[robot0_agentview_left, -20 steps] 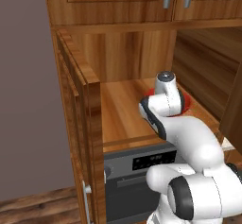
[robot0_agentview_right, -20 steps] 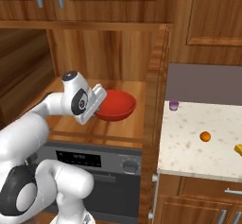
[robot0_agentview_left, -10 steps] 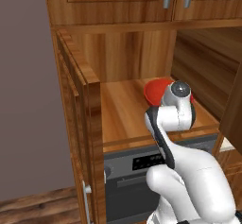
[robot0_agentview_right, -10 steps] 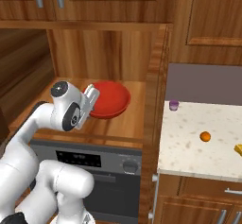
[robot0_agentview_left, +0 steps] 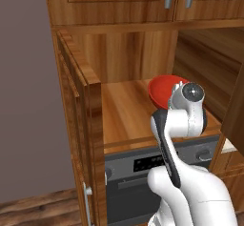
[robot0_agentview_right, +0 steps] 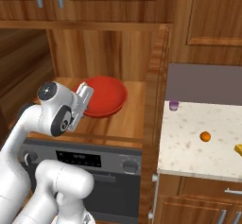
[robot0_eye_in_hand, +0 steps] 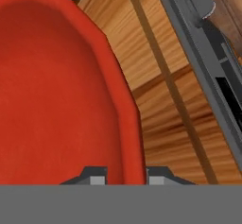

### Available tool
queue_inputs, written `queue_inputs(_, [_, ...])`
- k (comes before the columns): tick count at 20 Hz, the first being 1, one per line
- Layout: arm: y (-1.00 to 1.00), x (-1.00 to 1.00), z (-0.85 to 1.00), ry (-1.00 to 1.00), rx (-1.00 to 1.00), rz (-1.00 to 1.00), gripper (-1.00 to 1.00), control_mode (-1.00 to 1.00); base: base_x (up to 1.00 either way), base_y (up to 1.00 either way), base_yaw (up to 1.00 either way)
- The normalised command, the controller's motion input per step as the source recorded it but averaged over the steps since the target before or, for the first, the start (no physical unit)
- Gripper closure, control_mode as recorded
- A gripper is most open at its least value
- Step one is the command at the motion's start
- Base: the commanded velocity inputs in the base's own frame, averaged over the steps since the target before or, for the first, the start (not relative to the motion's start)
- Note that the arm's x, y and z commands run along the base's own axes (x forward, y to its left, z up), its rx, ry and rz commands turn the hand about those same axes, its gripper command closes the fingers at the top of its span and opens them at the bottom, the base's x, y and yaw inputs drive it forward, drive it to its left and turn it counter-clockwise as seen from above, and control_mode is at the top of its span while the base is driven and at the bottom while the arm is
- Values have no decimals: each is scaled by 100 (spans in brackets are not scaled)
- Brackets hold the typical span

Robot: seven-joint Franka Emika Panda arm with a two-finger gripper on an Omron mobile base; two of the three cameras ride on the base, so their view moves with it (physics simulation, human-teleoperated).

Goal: Pick both bowls and place them on the counter. Then place the tangerine in one bowl and place the cheese in the other bowl.

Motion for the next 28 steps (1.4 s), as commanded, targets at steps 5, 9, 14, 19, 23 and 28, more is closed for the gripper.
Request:
queue_inputs(5, [4,-39,40,0,0,1,100,-100,0,0,0])
queue_inputs(9, [7,-34,39,0,4,0,100,-100,0,0,0])
queue_inputs(14, [3,-40,28,0,9,0,100,-100,0,0,0])
queue_inputs(19, [1,-5,3,-1,1,-1,100,-100,0,0,0])
queue_inputs(23, [0,0,0,0,0,0,100,100,0,0,0])
queue_inputs(28, [0,0,0,0,0,0,100,100,-5,0,0])
